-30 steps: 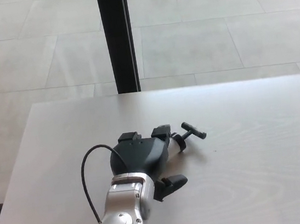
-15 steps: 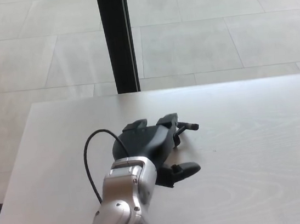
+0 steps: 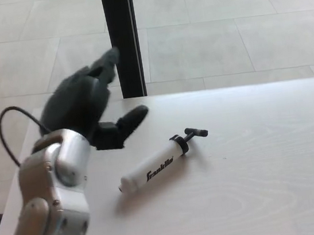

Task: The robot uses its left hand to lift the air pump kept on the middle of the desk and use the right hand to compress the handle

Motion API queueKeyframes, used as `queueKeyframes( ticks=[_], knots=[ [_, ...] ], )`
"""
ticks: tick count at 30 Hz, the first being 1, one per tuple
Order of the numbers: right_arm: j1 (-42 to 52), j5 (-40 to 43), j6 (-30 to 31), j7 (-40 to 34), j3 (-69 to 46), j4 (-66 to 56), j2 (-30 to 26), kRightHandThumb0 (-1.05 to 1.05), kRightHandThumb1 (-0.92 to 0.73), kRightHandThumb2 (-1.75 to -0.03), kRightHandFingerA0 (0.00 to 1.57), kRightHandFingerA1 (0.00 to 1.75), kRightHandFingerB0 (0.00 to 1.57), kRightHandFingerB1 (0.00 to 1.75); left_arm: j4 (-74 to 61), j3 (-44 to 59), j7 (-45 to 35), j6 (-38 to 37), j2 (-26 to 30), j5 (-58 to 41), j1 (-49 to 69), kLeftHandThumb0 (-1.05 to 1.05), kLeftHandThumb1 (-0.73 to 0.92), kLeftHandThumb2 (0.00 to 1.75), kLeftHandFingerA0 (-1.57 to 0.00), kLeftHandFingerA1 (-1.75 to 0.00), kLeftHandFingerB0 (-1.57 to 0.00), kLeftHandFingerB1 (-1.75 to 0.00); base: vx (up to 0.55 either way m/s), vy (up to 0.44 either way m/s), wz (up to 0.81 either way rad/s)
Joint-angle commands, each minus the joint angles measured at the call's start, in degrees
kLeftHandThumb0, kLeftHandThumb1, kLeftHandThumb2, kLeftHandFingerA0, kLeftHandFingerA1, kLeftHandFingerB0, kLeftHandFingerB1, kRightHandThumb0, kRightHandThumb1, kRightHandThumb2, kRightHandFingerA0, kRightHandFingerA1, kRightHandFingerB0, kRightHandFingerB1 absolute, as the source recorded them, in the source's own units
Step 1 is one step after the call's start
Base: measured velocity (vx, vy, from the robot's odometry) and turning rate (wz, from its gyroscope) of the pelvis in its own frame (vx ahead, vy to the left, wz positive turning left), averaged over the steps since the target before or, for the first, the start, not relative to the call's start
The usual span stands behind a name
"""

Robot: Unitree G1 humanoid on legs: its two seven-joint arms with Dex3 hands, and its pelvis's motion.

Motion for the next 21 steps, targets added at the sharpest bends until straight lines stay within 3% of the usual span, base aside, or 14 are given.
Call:
queueKeyframes(
  ticks=[1, 3, 4, 5, 6, 8, 9, 10, 14, 16, 18, 19, 20, 21],
  knots=[
    [6.6, 4.0, 2.0, 3.9, -9.2, 3.1, -6.0, -0.67, -0.76, -1.13, 0.20, 0.59, 0.32, 0.55, -1.8, 34.5, -1.7, -15.1, 11.7, -28.1, 9.4, -0.96, 0.70, 1.05, 0.00, -0.13, 0.00, -0.04, 0.00, 0.000, 0.00],
    [7.2, 3.9, 1.5, 4.5, -10.1, 4.2, -6.9, -0.69, -0.77, -1.13, 0.23, 0.60, 0.32, 0.54, -1.3, 37.2, -2.4, -14.0, 11.6, -29.9, 10.2, -0.90, 0.80, 0.64, 0.00, -0.21, 0.00, -0.20, 0.00, 0.000, 0.00],
    [8.8, 3.2, -0.1, 5.5, -12.1, 6.9, -8.7, -0.73, -0.78, -1.15, 0.29, 0.65, 0.30, 0.53, 1.4, 43.1, -3.0, -13.7, 11.9, -33.2, 12.1, -0.90, 0.65, 1.05, -0.04, -0.24, -0.07, -0.10, 0.00, 0.000, 0.00],
    [9.6, 2.6, -1.1, 5.8, -12.9, 8.2, -9.5, -0.73, -0.78, -1.15, 0.29, 0.65, 0.30, 0.53, 4.2, 45.4, -2.7, -15.7, 12.6, -34.7, 13.1, -0.90, 0.65, 1.05, -0.04, -0.24, -0.07, -0.10, 0.00, 0.000, 0.00],
    [10.7, 3.6, -2.2, 7.0, -15.3, 10.3, -10.6, -0.77, -0.92, -0.69, 0.25, 0.67, 0.36, 0.43, 8.0, 49.9, -2.0, -15.5, 12.8, -36.7, 14.7, -0.85, 0.61, 1.03, -0.04, -0.29, -0.09, -0.16, 0.00, 0.000, 0.00],
    [11.5, 4.5, -2.7, 6.1, -17.9, 12.8, -10.5, -0.81, -0.88, -0.67, 0.29, 0.66, 0.42, 0.43, 10.2, 55.0, -2.0, -12.9, 12.4, -38.7, 16.9, -0.91, 0.66, 1.05, -0.05, -0.31, -0.12, -0.11, 0.00, 0.000, 0.00],
    [12.3, 3.2, -3.6, 5.8, -18.2, 14.0, -11.1, -0.81, -0.70, -0.97, 0.32, 0.66, 0.39, 0.53, 11.4, 56.8, -2.3, -13.1, 12.2, -40.0, 18.1, -0.79, 0.64, 1.06, -0.01, -0.31, -0.04, -0.19, 0.00, 0.000, 0.00],
    [11.7, 5.0, -5.9, 6.0, -20.6, 18.0, -11.2, -0.71, -0.91, -0.67, 0.34, 0.69, 0.40, 0.46, 14.2, 60.6, -1.4, -11.7, 11.5, -41.9, 19.1, -0.80, 0.61, 1.04, -0.01, -0.30, -0.05, -0.20, 0.00, 0.000, 0.00],
    [11.7, 4.6, -10.2, 5.8, -21.7, 23.9, -11.9, -0.76, -0.89, -0.67, 0.33, 0.76, 0.40, 0.47, 19.4, 64.5, -0.5, -11.4, 11.6, -43.3, 20.5, -0.84, 0.60, 1.00, -0.03, -0.29, -0.07, -0.19, 0.00, 0.000, 0.00],
    [12.1, 4.7, -10.1, 5.2, -22.8, 26.4, -12.1, -0.75, -0.90, -0.67, 0.32, 0.70, 0.38, 0.45, 26.4, 66.8, 0.2, -12.7, 12.0, -44.7, 21.9, -0.80, 0.60, 1.03, -0.01, -0.28, -0.04, -0.20, 0.00, 0.000, 0.00],
    [12.4, 4.4, -12.0, 4.2, -23.6, 29.5, -12.0, -0.72, -0.91, -0.67, 0.33, 0.65, 0.38, 0.42, 31.0, 67.9, 1.9, -15.3, 11.1, -45.1, 23.9, -0.83, 0.81, 0.65, -0.07, -0.34, -0.09, -0.23, 0.00, 0.000, 0.00],
    [12.2, 4.4, -15.0, 3.5, -24.4, 33.0, -11.8, -0.68, -0.72, -1.14, 0.36, 0.68, 0.27, 0.53, 32.6, 70.0, 2.4, -14.6, 9.7, -46.7, 24.8, -0.80, 0.67, 1.04, -0.03, -0.39, -0.07, -0.27, 0.00, 0.000, 0.00],
    [12.2, 4.9, -16.8, 3.5, -25.2, 35.3, -11.6, -0.71, -0.91, -0.67, 0.30, 0.67, 0.35, 0.44, 33.7, 72.7, 3.0, -13.1, 8.5, -49.0, 24.4, -0.79, 0.65, 1.02, 0.00, -0.41, -0.10, -0.36, 0.00, 0.000, 0.00],
    [12.2, 5.4, -17.1, 3.5, -25.8, 36.2, -11.5, -0.71, -0.91, -0.67, 0.30, 0.67, 0.34, 0.43, 35.0, 73.9, 3.3, -12.7, 8.2, -49.9, 24.3, -0.78, 0.66, 1.04, -0.02, -0.38, -0.06, -0.32, 0.00, 0.000, 0.00]
  ],
)
